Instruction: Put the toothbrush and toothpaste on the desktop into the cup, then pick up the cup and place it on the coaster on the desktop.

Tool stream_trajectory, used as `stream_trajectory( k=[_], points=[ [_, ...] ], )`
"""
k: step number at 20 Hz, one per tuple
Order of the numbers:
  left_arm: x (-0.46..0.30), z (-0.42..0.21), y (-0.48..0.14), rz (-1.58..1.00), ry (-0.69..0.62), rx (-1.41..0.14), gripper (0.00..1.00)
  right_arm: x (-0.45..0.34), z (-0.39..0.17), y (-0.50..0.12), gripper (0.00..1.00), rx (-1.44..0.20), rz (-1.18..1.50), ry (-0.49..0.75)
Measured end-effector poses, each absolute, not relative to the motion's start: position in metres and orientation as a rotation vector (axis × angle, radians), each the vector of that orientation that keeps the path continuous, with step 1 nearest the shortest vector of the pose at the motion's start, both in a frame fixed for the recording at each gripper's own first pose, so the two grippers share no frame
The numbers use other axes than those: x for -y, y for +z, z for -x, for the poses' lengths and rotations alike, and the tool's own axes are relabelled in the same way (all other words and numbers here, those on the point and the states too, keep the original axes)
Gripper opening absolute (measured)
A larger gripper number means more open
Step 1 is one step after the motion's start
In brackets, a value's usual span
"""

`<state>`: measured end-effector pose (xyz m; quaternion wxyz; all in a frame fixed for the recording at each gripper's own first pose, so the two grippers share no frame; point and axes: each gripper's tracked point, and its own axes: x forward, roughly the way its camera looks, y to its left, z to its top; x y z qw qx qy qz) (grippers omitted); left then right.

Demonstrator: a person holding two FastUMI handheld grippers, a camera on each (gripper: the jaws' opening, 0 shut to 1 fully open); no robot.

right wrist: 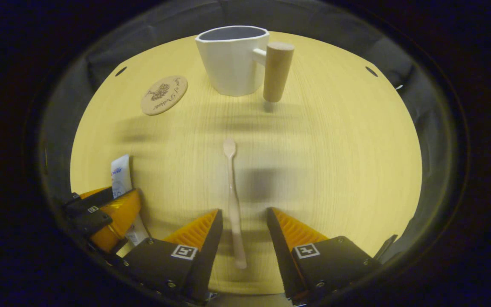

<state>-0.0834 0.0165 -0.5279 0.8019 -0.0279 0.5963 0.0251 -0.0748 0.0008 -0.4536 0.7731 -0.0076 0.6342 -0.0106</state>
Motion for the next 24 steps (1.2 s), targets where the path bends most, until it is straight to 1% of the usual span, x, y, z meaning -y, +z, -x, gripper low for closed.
stream_trajectory(
  k=[1,2,3,4,5,6,8,9,10,11,12,13,14,15,16,24],
  points=[
    [-0.015,0.085,-0.529,0.059,0.05,-1.29,0.58,0.001,0.075,-0.452,0.57,-1.376,0.016,-0.032],
    [-0.015,0.085,-0.53,0.059,0.044,-1.289,0.63,0.0,0.075,-0.452,0.5,-1.375,0.014,-0.029],
    [-0.016,0.086,-0.529,0.055,0.041,-1.299,0.55,0.0,0.076,-0.453,0.47,-1.38,0.019,-0.019],
    [-0.016,0.086,-0.529,0.05,0.039,-1.3,0.5,0.003,0.074,-0.454,0.47,-1.375,0.031,-0.021],
    [-0.016,0.086,-0.53,0.054,0.043,-1.308,0.49,0.003,0.076,-0.452,0.31,-1.391,0.011,-0.04],
    [-0.016,0.087,-0.529,0.056,0.043,-1.308,0.45,0.003,0.074,-0.451,0.16,-1.388,-0.003,-0.047],
    [-0.017,0.091,-0.527,0.053,0.041,-1.327,0.35,0.005,0.074,-0.451,0.17,-1.397,-0.002,-0.049],
    [-0.019,0.088,-0.527,0.055,0.039,-1.317,0.35,0.004,0.075,-0.455,0.04,-1.399,-0.02,-0.062],
    [-0.018,0.093,-0.524,0.061,0.045,-1.33,0.27,0.004,0.074,-0.451,0.04,-1.399,-0.026,-0.065],
    [-0.017,0.089,-0.523,0.068,0.036,-1.309,0.28,0.004,0.075,-0.451,0.05,-1.401,-0.025,-0.065],
    [-0.013,0.094,-0.524,0.077,0.034,-1.332,0.2,0.004,0.074,-0.451,0.04,-1.394,-0.022,-0.063],
    [-0.014,0.091,-0.523,0.071,0.029,-1.31,0.2,0.004,0.075,-0.452,0.05,-1.392,-0.022,-0.063],
    [-0.011,0.089,-0.522,0.081,0.014,-1.309,0.12,0.004,0.074,-0.452,0.04,-1.388,-0.026,-0.064],
    [-0.009,0.093,-0.522,0.088,0.017,-1.326,0.17,0.004,0.075,-0.451,0.04,-1.388,-0.036,-0.066],
    [-0.01,0.092,-0.523,0.088,0.013,-1.315,0.12,0.003,0.074,-0.45,0.05,-1.388,-0.054,-0.066],
    [-0.013,0.096,-0.519,0.148,0.037,-1.318,0.12,-0.003,0.068,-0.421,0.04,-1.327,-0.13,-0.048]
  ],
)
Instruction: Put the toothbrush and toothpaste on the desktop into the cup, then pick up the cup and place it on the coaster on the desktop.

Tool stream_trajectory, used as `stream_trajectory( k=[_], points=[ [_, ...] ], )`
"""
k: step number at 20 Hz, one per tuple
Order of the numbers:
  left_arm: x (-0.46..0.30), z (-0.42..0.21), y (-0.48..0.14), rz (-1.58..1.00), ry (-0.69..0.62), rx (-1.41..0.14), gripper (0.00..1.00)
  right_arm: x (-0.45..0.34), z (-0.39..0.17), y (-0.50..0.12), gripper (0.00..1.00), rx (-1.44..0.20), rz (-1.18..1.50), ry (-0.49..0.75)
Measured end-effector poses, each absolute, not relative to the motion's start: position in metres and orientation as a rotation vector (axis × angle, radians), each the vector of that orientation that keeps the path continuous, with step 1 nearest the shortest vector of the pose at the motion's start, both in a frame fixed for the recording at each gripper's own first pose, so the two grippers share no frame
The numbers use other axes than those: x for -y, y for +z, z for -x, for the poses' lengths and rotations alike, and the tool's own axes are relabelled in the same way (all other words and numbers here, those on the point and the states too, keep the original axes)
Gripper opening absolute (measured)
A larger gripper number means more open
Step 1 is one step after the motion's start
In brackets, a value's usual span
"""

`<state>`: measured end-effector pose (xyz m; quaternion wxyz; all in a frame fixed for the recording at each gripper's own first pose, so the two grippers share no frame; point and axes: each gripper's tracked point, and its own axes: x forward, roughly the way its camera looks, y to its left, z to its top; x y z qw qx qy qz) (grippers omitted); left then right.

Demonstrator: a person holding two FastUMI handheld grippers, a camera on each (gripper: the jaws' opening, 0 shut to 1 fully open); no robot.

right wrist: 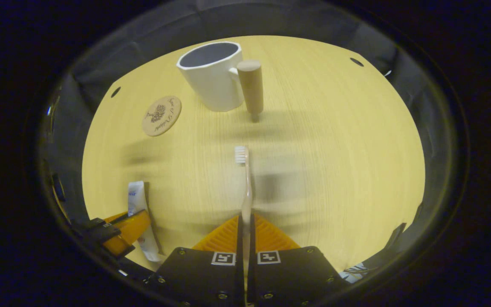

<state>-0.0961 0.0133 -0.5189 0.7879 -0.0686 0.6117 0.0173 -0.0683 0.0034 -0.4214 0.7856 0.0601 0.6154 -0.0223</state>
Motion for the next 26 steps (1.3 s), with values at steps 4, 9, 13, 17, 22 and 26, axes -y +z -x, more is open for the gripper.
stream_trajectory(
  k=[4,9,13,17,22,26],
  points=[
    [-0.014,0.094,-0.512,0.147,0.035,-1.302,0.11,-0.011,0.056,-0.388,0.04,-1.254,-0.168,-0.022],
    [-0.014,0.092,-0.508,0.151,0.034,-1.299,0.12,-0.015,0.001,-0.335,0.04,-1.092,-0.217,-0.004],
    [-0.016,0.091,-0.506,0.161,0.039,-1.301,0.11,-0.017,-0.052,-0.299,0.04,-0.971,-0.24,0.006],
    [-0.021,0.088,-0.496,0.172,0.055,-1.302,0.11,-0.015,-0.09,-0.28,0.04,-0.911,-0.255,0.01],
    [-0.023,0.089,-0.475,0.19,0.062,-1.319,0.11,-0.01,-0.13,-0.272,0.04,-0.86,-0.279,-0.002],
    [-0.024,0.089,-0.446,0.186,0.061,-1.328,0.11,-0.004,-0.16,-0.275,0.04,-0.831,-0.308,-0.026]
  ],
)
